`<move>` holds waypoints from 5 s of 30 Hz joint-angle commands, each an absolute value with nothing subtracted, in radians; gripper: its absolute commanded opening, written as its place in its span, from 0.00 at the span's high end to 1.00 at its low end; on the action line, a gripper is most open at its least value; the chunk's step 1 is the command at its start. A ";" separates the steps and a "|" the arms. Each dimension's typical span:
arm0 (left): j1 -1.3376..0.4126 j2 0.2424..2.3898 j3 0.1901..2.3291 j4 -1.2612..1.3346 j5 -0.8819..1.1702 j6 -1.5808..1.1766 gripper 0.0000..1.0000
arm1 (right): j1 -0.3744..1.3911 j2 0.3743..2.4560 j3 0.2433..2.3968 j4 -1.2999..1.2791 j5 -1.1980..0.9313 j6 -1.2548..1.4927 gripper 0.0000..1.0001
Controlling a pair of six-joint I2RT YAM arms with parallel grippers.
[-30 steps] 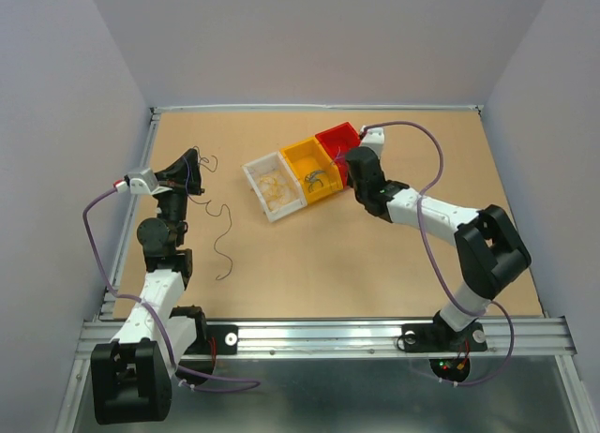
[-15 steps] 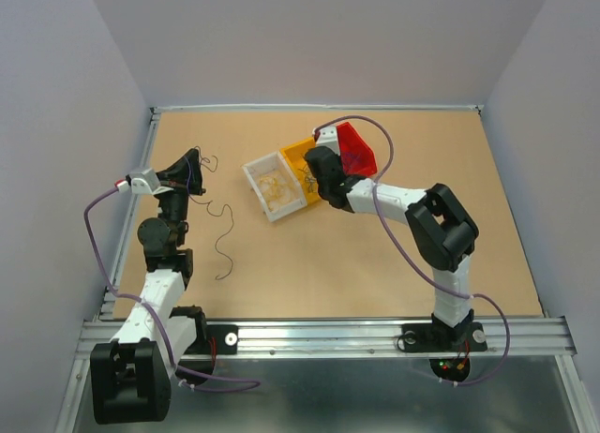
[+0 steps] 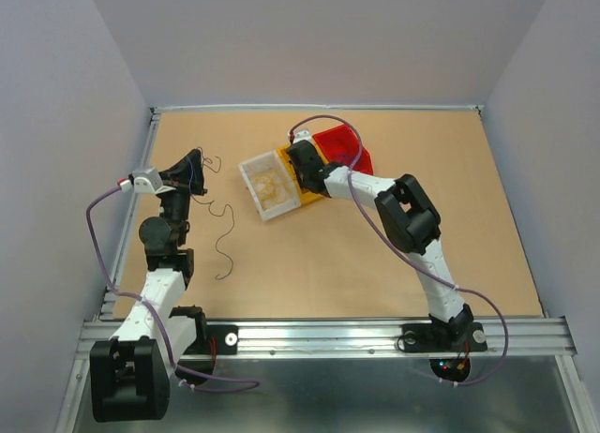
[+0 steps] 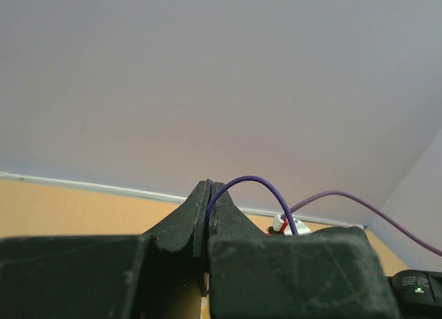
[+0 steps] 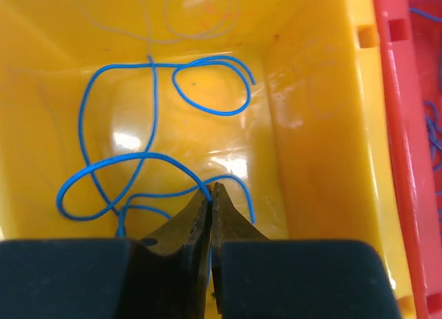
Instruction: Untangle the cables
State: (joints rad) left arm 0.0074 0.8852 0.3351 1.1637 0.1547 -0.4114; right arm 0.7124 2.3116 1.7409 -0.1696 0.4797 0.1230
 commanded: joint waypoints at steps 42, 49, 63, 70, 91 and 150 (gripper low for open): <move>-0.126 0.902 0.388 1.244 0.479 -0.304 1.00 | 0.945 1.719 1.100 0.443 -0.384 -0.135 0.11; -0.130 0.908 0.396 1.241 0.511 -0.321 1.00 | 1.017 1.799 1.173 0.407 -0.284 -0.163 0.16; -0.178 1.051 0.491 1.117 0.523 -0.262 1.00 | 1.085 1.594 1.082 0.537 -0.440 -0.026 1.00; -0.326 1.184 0.621 0.869 0.462 -0.075 1.00 | 1.085 1.343 0.951 0.615 -0.362 -0.003 1.00; -0.606 1.183 0.726 0.437 0.713 0.440 1.00 | 1.025 1.084 0.770 0.923 0.854 -0.156 0.99; -0.311 1.032 0.569 0.969 0.920 -0.172 1.00 | 0.755 1.345 0.856 0.595 -0.347 0.106 0.90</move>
State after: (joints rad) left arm -0.3183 1.0370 0.5339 0.9012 0.8547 -0.1658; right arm 0.7589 1.3869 0.8814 0.5030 -0.3744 0.0963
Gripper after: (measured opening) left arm 0.098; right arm 0.087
